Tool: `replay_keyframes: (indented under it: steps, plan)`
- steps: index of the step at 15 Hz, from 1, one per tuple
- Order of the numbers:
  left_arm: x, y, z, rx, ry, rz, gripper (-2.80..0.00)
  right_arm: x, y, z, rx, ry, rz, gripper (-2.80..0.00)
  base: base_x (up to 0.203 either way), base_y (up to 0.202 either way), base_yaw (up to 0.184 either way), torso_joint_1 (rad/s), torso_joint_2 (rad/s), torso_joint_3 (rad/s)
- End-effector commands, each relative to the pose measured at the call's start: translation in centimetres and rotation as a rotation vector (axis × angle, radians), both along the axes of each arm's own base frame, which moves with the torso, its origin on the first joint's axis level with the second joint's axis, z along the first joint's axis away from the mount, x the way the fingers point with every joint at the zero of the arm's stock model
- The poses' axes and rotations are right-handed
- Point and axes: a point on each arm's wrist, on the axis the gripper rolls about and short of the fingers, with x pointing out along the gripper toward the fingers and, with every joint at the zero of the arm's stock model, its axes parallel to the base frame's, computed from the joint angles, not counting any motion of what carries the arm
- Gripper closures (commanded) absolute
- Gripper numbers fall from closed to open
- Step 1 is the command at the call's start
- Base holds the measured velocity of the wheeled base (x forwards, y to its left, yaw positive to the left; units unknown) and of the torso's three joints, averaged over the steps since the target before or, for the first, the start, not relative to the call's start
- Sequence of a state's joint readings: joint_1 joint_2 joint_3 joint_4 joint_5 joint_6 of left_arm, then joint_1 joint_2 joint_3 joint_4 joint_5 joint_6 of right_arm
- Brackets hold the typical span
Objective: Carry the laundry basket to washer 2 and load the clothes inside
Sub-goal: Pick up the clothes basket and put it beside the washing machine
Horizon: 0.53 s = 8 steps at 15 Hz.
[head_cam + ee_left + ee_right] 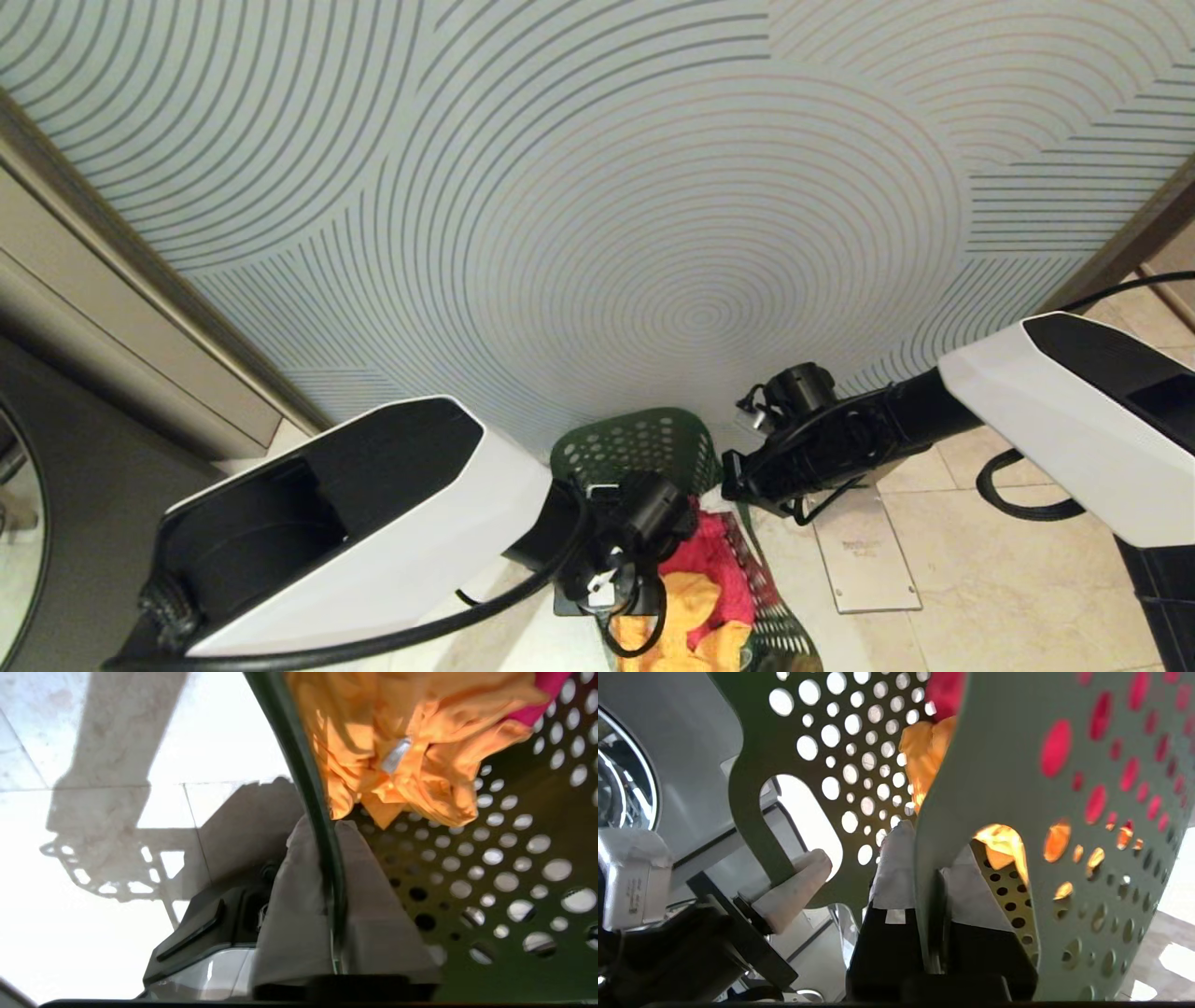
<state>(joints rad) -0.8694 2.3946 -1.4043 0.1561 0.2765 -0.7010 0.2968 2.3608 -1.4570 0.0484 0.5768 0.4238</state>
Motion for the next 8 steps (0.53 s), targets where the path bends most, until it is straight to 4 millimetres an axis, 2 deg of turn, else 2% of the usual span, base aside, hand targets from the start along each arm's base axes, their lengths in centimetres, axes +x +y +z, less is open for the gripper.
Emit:
replay_keyframes:
  steps: [1, 5, 8]
  plan:
    - [0.2, -0.3, 0.7, -0.037, -0.003, 0.009, 0.0, -0.1, 0.0, 0.2, 0.007, 0.0, 0.003, 0.0, 0.0, 0.0, 0.0, 0.0, 0.0, 0.0]
    - [0.2, -0.6, 1.2, -0.046, 0.016, 0.006, 0.0, -0.4, 0.4, 0.9, 0.017, 0.002, 0.002, 0.0, 0.0, 0.0, 0.0, 0.0, 0.0, 0.0]
    - [0.2, -0.6, 2.7, -0.083, 0.001, 0.015, 0.0, -0.6, 0.5, 1.6, 0.022, -0.012, 0.005, 0.0, 0.0, 0.0, 0.0, 0.0, 0.0, 0.0]
